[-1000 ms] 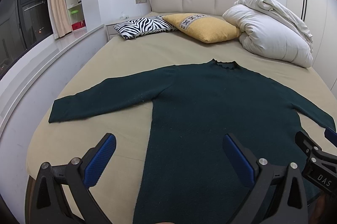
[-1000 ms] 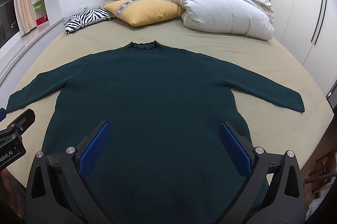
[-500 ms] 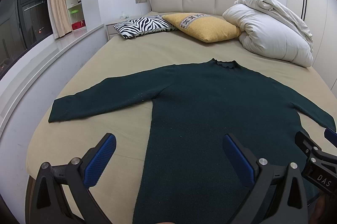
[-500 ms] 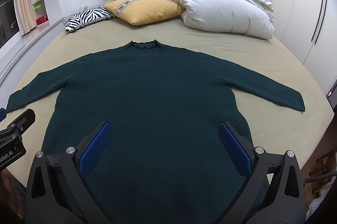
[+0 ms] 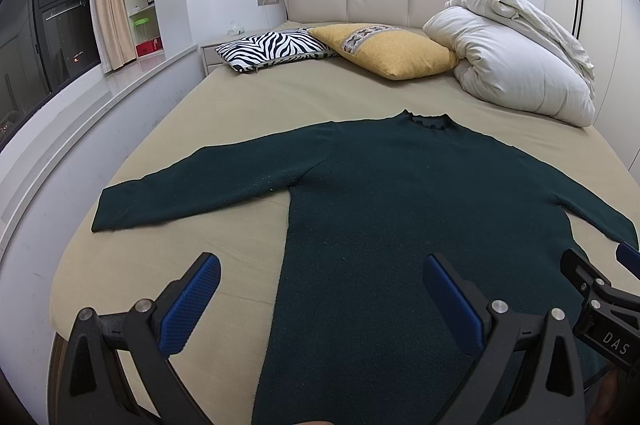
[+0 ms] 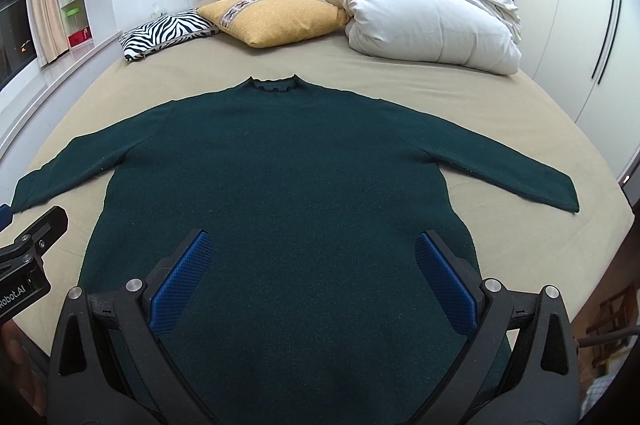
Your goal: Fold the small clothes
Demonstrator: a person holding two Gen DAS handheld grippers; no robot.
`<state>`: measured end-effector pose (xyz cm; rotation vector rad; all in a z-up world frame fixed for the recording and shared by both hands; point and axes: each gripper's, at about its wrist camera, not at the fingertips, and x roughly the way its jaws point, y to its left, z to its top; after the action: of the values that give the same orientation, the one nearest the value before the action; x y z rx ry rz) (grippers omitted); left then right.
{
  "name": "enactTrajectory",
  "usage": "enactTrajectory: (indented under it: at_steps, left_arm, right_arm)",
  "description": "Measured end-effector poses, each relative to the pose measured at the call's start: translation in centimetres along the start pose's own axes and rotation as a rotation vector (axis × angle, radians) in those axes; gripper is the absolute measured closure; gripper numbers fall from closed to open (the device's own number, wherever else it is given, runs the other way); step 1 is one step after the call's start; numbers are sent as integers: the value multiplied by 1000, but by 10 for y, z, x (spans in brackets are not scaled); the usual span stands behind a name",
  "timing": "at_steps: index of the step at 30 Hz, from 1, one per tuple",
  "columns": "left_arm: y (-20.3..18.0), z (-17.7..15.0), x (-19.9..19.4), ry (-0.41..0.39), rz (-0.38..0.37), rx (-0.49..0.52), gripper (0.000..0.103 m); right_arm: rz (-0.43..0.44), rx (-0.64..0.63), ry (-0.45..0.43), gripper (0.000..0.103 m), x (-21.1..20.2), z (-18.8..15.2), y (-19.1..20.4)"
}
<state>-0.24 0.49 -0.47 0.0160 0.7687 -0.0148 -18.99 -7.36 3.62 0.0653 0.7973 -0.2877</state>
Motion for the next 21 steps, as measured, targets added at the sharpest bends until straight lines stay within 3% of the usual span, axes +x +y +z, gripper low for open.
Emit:
enactTrajectory:
  at_steps: [21]
  left_arm:
    - [2,-6,3,5,0,1,0]
  right_arm:
    - [4,-3,15,0,2,2,1]
